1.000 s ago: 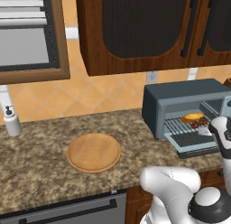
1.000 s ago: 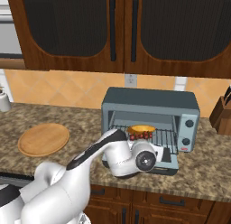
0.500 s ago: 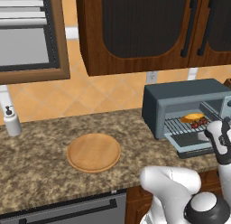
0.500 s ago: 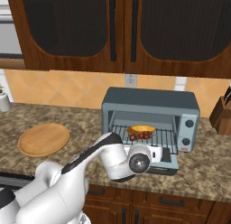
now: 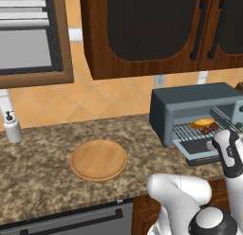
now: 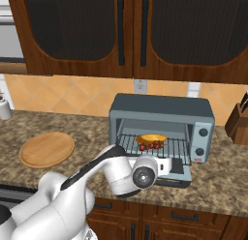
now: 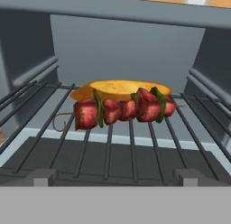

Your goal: Pick up the kebab skewer and baguette bread, and place them inside the toaster oven. Close the toaster oven door and start by setting the timer.

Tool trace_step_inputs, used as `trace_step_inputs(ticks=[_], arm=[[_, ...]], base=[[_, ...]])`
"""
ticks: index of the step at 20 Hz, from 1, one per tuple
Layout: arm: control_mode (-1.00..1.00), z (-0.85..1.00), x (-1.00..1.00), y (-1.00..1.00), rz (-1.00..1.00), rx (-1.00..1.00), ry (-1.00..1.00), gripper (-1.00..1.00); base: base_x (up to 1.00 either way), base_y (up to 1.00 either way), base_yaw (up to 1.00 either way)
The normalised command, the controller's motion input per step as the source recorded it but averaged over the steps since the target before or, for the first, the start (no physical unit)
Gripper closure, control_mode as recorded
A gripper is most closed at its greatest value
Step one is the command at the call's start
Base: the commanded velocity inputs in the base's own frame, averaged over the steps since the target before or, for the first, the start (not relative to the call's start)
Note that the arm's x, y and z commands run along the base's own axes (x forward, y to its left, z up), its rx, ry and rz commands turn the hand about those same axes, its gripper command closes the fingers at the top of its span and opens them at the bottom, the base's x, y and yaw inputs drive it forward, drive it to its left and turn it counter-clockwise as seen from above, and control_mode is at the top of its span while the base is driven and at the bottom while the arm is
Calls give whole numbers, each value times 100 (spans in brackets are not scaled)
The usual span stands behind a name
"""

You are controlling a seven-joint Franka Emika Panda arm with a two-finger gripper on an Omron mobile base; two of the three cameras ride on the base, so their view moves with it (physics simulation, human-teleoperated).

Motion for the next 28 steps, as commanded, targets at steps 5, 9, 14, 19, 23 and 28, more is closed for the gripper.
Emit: trace_step_inputs(ticks=[5, 9, 14, 19, 23, 28], arm=[[-100, -1, 0, -5, 0, 1, -1, -100], [-100, -11, -6, -2, 0, 0, -1, -100], [-100, -6, -6, -1, -3, 3, -1, -100], [-100, -1, 1, -7, -1, 10, -3, -100], [-100, -2, 3, -5, 0, 6, -1, -100], [-100, 0, 11, 0, 0, -1, -3, -100]], base=[[0, 0, 0], [0, 0, 0], [0, 0, 0], [0, 0, 0], [0, 0, 0], [0, 0, 0]])
